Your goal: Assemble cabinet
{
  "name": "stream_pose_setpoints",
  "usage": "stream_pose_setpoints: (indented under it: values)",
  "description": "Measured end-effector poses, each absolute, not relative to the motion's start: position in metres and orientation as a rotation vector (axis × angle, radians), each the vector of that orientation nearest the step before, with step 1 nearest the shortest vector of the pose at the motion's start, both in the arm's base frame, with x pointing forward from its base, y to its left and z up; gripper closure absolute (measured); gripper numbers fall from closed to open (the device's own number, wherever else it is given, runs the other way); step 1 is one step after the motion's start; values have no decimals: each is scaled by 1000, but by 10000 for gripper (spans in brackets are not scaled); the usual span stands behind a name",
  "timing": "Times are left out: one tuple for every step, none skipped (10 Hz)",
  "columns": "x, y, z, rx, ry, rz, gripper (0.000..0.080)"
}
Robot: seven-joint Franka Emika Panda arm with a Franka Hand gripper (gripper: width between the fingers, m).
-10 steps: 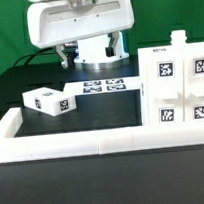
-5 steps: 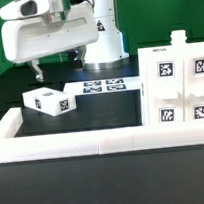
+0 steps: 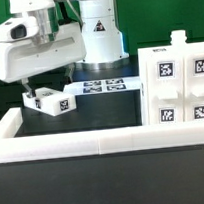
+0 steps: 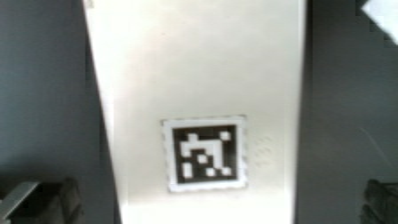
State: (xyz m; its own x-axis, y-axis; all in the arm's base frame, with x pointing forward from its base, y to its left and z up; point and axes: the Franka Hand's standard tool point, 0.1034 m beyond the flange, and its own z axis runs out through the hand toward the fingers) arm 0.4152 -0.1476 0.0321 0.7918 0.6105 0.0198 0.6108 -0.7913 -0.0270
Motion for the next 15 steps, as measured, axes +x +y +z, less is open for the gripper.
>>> stream_pose_setpoints:
  values:
    - [419, -151, 30, -2953, -1028, -36, 2]
    - [419, -153, 26, -2964, -1033, -47, 2]
    - [417, -153, 23, -2967, -1029, -45, 2]
    - [415, -152, 21, -2966, -1027, -40, 2]
    - [413, -152, 17, -2962, -1026, -31, 2]
    - [410, -151, 13, -2958, -1022, -19, 2]
    - [406, -152, 8, -2954, -1016, -5, 2]
    - [405, -153, 7, -2954, -1009, -2, 2]
    - [405, -153, 8, -2957, -1003, -3, 29]
    - [406, -152, 9, -2959, -1004, -9, 29]
    - [406, -152, 8, -2959, -1002, -6, 205]
    - [406, -152, 8, -2959, -1002, -6, 205]
    - [406, -152, 8, -2959, -1002, -6, 242]
    - [406, -152, 8, -2959, -1002, -6, 242]
    - [406, -151, 10, -2952, -998, 2, 242]
